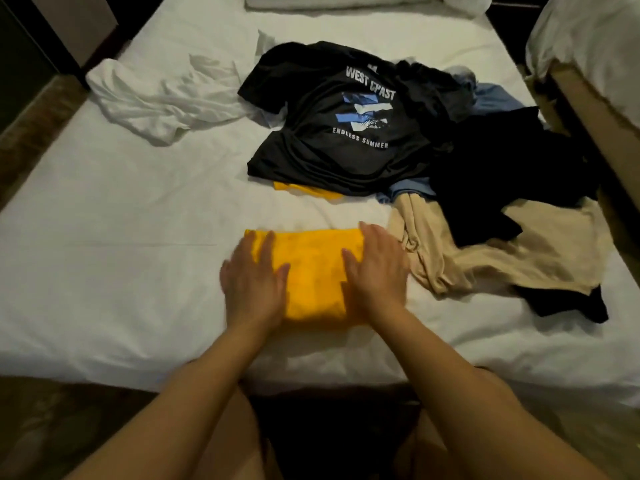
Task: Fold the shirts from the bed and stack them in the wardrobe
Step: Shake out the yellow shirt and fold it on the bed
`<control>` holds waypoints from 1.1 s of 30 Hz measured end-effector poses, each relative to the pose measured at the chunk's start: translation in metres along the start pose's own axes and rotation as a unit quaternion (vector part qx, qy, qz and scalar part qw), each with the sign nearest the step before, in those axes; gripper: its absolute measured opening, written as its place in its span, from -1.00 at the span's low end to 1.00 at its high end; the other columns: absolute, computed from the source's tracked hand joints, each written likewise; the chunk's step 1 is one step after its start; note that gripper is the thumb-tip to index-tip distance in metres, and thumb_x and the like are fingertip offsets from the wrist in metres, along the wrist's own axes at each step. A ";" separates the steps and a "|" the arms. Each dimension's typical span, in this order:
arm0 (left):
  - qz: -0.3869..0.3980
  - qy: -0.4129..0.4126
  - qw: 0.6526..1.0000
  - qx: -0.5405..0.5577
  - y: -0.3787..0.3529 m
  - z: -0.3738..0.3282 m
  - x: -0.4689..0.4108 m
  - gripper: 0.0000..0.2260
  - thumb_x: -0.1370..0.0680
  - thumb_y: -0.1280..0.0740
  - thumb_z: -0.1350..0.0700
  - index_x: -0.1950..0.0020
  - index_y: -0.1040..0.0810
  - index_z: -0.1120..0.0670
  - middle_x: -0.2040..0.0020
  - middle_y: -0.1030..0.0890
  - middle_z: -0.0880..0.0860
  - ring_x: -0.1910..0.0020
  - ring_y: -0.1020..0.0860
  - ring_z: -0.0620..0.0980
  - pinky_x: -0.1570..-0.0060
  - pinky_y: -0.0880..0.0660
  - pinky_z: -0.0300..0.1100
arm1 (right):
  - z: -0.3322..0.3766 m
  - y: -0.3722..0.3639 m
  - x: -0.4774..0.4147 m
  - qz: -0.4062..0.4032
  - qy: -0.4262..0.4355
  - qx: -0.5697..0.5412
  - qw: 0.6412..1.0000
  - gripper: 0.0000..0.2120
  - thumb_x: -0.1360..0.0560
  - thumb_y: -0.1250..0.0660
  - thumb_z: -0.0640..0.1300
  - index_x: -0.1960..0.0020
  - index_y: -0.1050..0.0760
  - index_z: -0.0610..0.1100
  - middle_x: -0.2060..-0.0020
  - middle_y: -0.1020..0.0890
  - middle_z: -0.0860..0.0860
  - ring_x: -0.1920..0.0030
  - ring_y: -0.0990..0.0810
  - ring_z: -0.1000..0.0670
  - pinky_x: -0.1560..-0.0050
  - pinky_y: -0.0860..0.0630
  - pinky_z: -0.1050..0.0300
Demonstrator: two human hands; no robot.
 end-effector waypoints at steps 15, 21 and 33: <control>0.173 -0.042 0.971 -0.158 -0.058 0.018 -0.012 -0.35 -0.46 0.33 -0.33 -0.53 0.17 -0.14 -0.55 0.20 -0.02 -0.52 0.22 0.02 -0.41 0.20 0.21 | -0.080 -0.016 -0.010 0.097 0.033 0.201 0.974 -0.34 -0.50 0.22 0.29 -0.52 -0.08 0.06 -0.52 -0.13 -0.01 -0.51 -0.05 -0.13 -0.38 0.23 -0.15; 0.144 0.166 0.975 -0.040 -0.041 0.028 -0.014 -0.38 -0.54 -0.07 -0.28 -0.53 0.05 -0.14 -0.54 0.10 0.20 -0.48 0.01 0.28 -0.35 -0.07 0.27 | -0.175 0.031 -0.003 0.080 -0.216 0.179 0.957 -0.30 -0.48 -0.10 0.35 -0.49 0.16 0.25 -0.52 0.24 -0.04 -0.49 0.20 -0.25 -0.36 0.07 -0.37; 0.179 0.095 0.973 0.108 -0.032 0.010 -0.027 -0.51 -0.57 -0.26 0.00 -0.48 -0.24 -0.01 -0.35 -0.42 0.23 -0.25 -0.42 0.28 -0.16 -0.37 0.04 | -0.190 0.023 -0.053 -0.027 -0.306 -0.118 0.944 -0.66 -0.60 -0.08 -0.19 -0.35 -0.36 -0.15 -0.31 -0.38 -0.22 -0.25 -0.38 -0.25 -0.16 -0.31 0.02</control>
Point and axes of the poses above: each hand's wrist, its own x-axis away from the middle knuckle, its own y-axis out of the back of the hand, z = x × y, the point moved 10 cm from there along -x, towards the middle knuckle
